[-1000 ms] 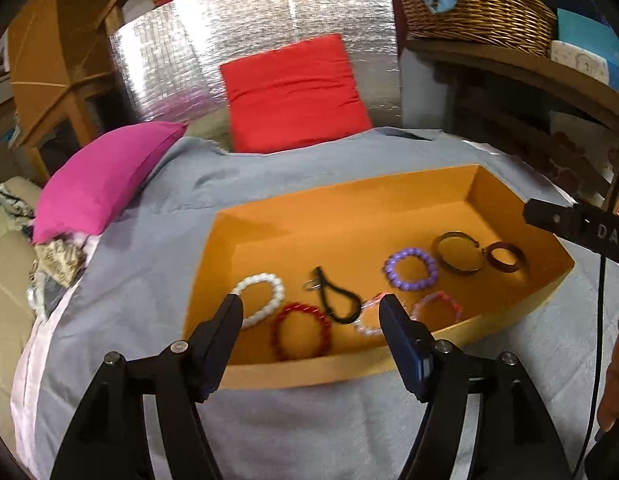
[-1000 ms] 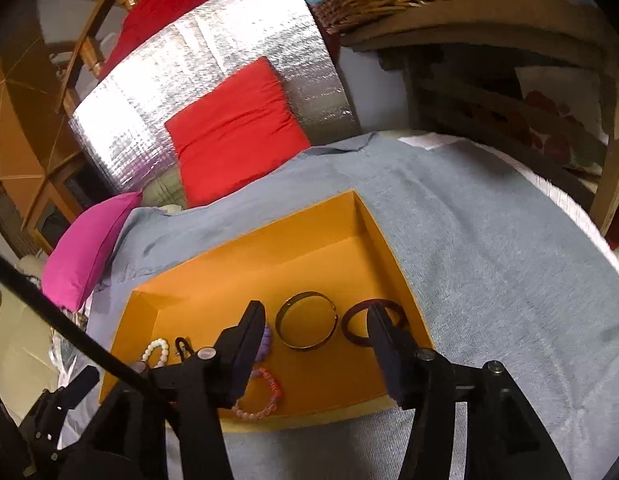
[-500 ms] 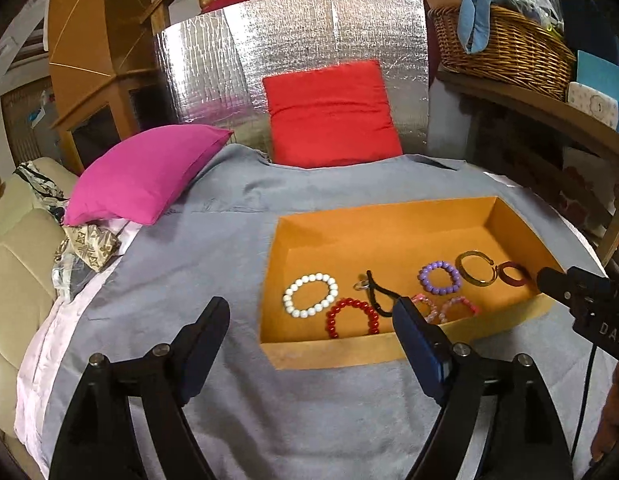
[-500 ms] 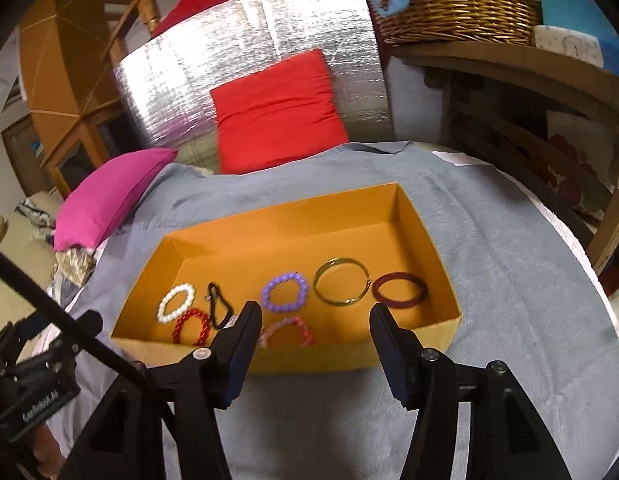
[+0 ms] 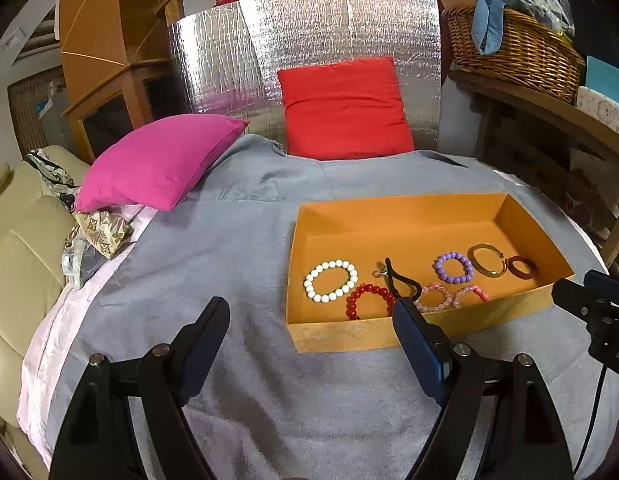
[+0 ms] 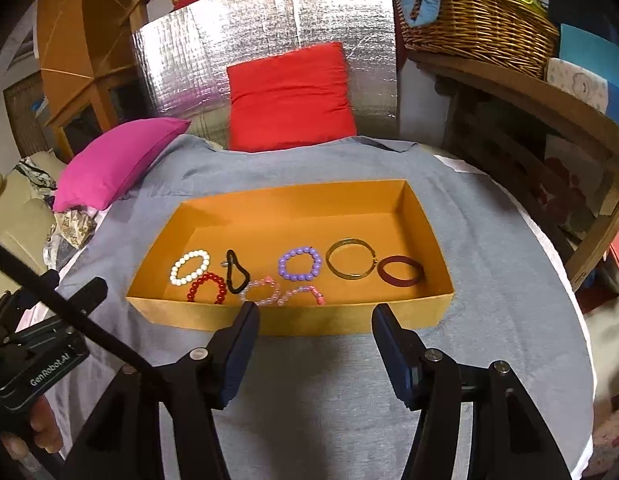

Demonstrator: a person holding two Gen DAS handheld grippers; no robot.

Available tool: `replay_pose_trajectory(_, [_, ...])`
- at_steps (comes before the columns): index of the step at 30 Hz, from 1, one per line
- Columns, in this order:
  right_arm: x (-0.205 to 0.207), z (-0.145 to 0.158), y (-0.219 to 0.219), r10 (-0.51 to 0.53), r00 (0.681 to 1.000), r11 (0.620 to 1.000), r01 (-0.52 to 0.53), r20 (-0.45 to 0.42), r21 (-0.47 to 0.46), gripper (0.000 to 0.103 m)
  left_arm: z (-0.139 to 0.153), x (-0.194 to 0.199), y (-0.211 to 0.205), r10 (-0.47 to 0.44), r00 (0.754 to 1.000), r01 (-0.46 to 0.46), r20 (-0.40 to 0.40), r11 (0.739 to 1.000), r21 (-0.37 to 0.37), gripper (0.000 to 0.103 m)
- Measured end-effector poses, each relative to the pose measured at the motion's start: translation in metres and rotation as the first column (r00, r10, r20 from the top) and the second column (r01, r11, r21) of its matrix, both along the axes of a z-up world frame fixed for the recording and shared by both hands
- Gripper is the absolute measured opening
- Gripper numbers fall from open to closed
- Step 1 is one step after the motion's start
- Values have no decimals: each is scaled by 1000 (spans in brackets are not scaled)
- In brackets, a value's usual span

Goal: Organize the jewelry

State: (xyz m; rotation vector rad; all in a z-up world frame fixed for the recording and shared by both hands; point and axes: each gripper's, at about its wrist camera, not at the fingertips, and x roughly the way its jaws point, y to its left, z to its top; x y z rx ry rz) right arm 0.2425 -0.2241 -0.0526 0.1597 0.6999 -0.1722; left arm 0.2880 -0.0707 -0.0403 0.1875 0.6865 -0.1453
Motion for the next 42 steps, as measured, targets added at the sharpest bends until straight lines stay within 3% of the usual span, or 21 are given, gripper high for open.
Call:
replay_pose_trajectory(14, [14,-8,20,11,1000,1000,-11,-17,-5,63,0,1,15,24,1000,-24,2,1000,-2,84])
replay_pose_trajectory(42, [15,-9,11,-21,1000,1000,21,-13,-16,63,1,2,13,32,999,-32,-7,999,-11,84])
